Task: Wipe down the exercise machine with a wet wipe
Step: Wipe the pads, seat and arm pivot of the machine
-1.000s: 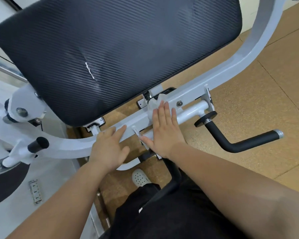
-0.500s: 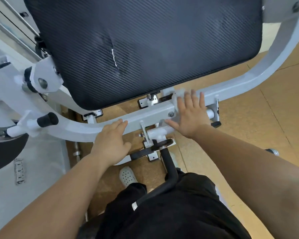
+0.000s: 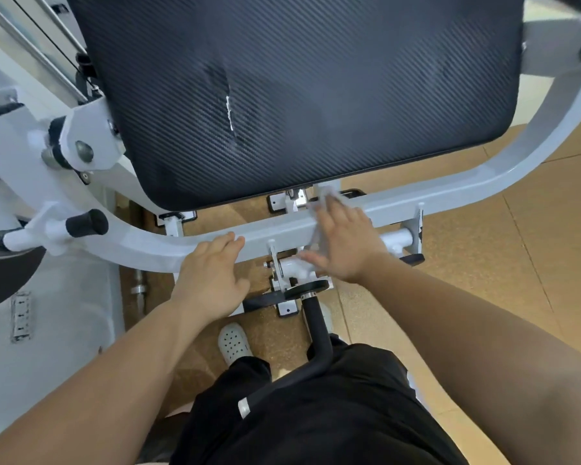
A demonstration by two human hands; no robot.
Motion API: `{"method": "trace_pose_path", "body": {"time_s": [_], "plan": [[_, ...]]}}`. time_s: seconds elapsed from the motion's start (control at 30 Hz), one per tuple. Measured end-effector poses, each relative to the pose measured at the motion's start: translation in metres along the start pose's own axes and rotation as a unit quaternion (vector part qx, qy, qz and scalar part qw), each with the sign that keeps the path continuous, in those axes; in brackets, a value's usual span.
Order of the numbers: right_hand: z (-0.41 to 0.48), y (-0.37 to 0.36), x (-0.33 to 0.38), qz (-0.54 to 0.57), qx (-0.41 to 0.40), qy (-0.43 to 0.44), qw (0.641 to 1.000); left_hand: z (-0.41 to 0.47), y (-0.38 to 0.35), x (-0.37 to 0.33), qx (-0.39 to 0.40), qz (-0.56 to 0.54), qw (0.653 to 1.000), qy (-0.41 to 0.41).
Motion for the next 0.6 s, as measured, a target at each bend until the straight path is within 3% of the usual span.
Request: {"method": "trace_pose_path", "body": {"time_s": [0.13,0.33,0.5,0.6], "plan": [[-0.010,0.002,-0.024,0.000,-0.011,-0.092,0.996,-0.001,-0.004,0.007,-0.001,-0.014,1.000,-0.009],[-0.009,-0.028,0.105,0.083,-0.005,0.030,0.996,0.000,-0.006,0.012,-0.004,-0.031,0.999,-0.018],[-0.007,-0.041,0.115,0.197,-0.046,-0.107,0.973,0.005,-0.002,0.025,-0.004,-0.069,0.997,-0.038],[-0.005,-0.036,0.091,0.292,-0.088,-0.216,0.927,0.004,-0.002,0.029,0.000,-0.078,0.996,-0.051]]}}
Point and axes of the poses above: each hand's wrist, its own z-axis towards the middle knuckle, its own y-axis out of the back of the hand, x = y × z, the point moved 7 cm from there along z, towards the middle knuckle, and after that the axes turned 7 degrees about z, right-handed, at the moved point
